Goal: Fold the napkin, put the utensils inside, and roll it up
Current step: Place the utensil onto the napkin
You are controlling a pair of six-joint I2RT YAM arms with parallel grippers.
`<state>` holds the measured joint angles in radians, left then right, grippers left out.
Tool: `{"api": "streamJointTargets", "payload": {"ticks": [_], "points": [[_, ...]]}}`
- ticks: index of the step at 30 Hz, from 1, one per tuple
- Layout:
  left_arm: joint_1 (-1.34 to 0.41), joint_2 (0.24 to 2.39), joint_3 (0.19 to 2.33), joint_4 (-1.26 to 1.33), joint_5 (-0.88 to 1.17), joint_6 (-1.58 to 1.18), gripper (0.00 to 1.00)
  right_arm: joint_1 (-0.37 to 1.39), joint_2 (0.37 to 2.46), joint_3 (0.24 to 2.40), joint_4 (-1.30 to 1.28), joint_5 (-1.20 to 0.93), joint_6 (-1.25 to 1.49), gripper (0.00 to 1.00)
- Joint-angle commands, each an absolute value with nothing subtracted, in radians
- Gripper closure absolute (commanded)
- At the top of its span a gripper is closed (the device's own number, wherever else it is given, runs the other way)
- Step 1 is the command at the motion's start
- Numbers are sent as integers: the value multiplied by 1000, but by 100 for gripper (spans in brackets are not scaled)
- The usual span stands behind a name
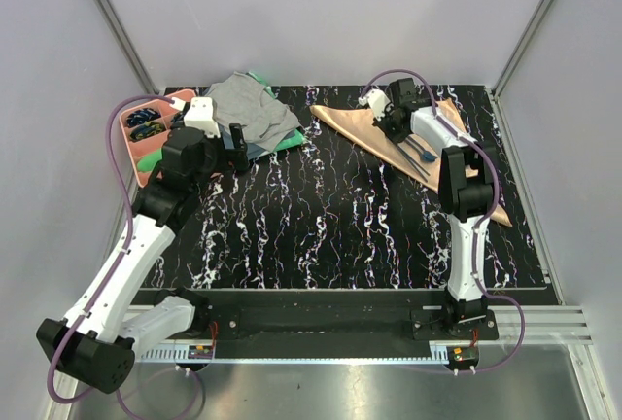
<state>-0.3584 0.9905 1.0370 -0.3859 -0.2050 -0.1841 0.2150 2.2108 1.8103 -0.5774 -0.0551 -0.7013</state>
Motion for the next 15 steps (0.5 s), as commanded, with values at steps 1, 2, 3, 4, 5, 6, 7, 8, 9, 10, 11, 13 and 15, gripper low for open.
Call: {"api": "streamJointTargets", "payload": {"ticks": [1, 2, 3, 4, 5, 6, 7, 8, 9, 10, 11, 13, 15], "points": [[-353, 997, 1046, -331, -187, -179, 1, 216, 2240, 1884, -581, -89, -738, 100], [-353, 999, 1045, -331, -187, -179, 1, 216, 2241, 1882, -583, -94, -736, 100], [-353, 999, 1045, -331, -186, -179, 1, 216, 2238, 1881, -581, -95, -730, 100], [-353, 1000, 1045, -330, -186, -179, 1, 216, 2235, 1872, -583, -98, -727, 100], [-353, 1000, 1045, -330, -186, -179, 1, 216, 2230, 1865, -581, -103, -726, 100], [-353, 1002, 1045, -330, -184, -179, 1, 216, 2227, 1859, -580, -101, -721, 100], [-353, 1002, 1045, -331, -183, -181, 1, 216, 2226, 1853, -575, -92, -716, 100], [-353, 1005, 1045, -331, -181, -183, 1, 216, 2226, 1850, -571, -53, -707, 100], [-353, 1005, 1045, -330, -176, -184, 1, 215, 2230, 1851, -565, -29, -677, 100], [-353, 1006, 1046, -328, -173, -184, 1, 215, 2233, 1855, -563, -5, -661, 98], [-353, 1006, 1046, -330, -172, -184, 1, 213, 2235, 1852, -563, -5, -647, 97], [-353, 1006, 1046, -330, -172, -186, 1, 213, 2227, 1823, -557, -5, -641, 96], [-353, 1009, 1045, -330, -173, -186, 1, 215, 2215, 1803, -549, -5, -621, 94]]}}
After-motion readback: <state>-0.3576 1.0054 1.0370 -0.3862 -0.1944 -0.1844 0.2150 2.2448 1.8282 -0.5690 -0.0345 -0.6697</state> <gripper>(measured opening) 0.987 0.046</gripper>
